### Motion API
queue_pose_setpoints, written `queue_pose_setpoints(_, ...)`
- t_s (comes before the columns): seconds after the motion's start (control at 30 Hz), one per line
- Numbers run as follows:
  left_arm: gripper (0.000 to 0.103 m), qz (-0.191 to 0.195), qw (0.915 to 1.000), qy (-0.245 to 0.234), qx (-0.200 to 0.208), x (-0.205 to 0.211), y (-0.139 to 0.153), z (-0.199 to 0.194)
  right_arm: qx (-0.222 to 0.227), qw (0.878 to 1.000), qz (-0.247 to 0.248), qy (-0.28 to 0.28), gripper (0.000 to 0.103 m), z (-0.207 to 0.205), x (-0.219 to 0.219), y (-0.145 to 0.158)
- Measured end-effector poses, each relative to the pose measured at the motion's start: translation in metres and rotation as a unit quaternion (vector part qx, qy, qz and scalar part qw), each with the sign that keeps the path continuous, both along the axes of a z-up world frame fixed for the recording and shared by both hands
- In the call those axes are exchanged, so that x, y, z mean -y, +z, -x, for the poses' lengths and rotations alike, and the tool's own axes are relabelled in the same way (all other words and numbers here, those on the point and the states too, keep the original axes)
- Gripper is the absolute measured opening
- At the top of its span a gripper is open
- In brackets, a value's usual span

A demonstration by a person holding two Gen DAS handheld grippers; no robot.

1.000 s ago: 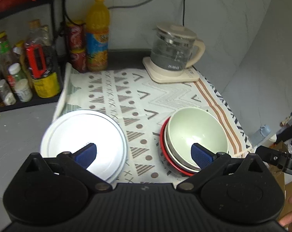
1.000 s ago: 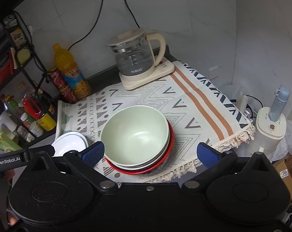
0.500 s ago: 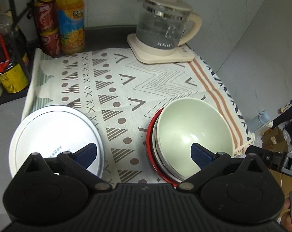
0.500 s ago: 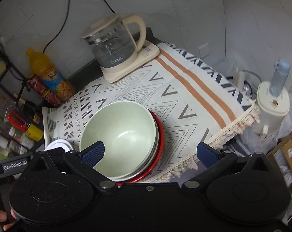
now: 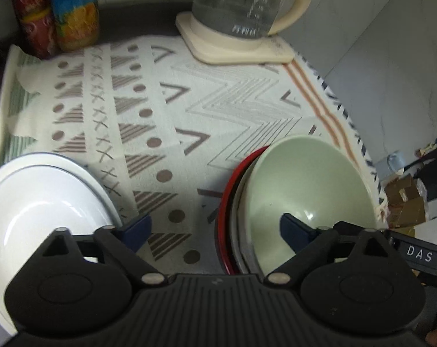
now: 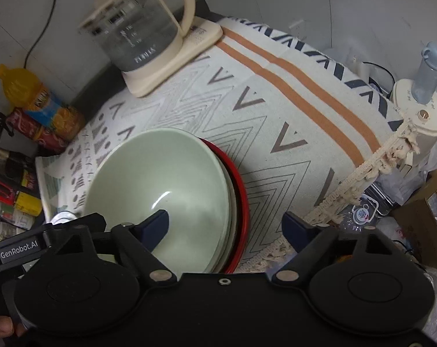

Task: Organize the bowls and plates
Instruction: 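Close both grippers on the rim of the bowl stack, then lift and carry the bowl stack with both grippers over the plate stack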

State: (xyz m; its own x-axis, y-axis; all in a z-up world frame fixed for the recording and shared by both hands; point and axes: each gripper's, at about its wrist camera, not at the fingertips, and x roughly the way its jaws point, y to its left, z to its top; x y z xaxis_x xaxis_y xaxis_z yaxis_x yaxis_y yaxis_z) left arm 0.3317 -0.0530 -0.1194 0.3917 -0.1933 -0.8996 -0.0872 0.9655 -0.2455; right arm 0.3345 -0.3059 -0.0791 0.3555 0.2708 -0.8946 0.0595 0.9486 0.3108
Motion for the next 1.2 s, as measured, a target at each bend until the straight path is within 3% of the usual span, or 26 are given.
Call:
queue_pose_setpoints(0.13, 0.072, 0.021, 0.9996, -0.004, -0.017, -0.003, -0.014, -0.005, -0.011, 1.0, 0.003, -0.001, 0.078, -0.006, -0.004, -0.012)
queue_pose_setpoints(0.33, 0.044, 0.041, 0.9984, -0.012, -0.038, -0.001, -0.031, -0.008, -0.022, 1.0, -0.009, -0.001, 0.059, -0.007, -0.005, -0.028)
queue_pose_setpoints(0.43, 0.027, 0.074, 0.9956, -0.014, -0.055, -0.001, -0.037, -0.012, -0.03, 0.999, -0.013, -0.003, 0.044, -0.007, -0.003, -0.035)
queue_pose_setpoints(0.5, 0.027, 0.072, 0.9957, -0.017, -0.056, 0.002, -0.036, -0.014, -0.034, 0.999, -0.007, -0.003, 0.034, -0.006, -0.003, -0.037)
queue_pose_setpoints(0.7, 0.026, 0.069, 0.9956, -0.02, -0.061, 0.0, -0.031, -0.012, -0.039, 0.999, -0.006, -0.01, 0.029, -0.003, 0.0, -0.035)
queue_pose_setpoints(0.8, 0.026, 0.077, 0.9945, -0.017, -0.07, -0.004, -0.029, -0.008, -0.031, 0.999, -0.004, -0.007, 0.028, -0.001, 0.0, -0.03)
queue_pose_setpoints(1.2, 0.026, 0.077, 0.9963, 0.013, -0.034, -0.018, -0.001, 0.012, -0.006, 0.999, -0.002, 0.032, 0.028, 0.001, -0.014, -0.008)
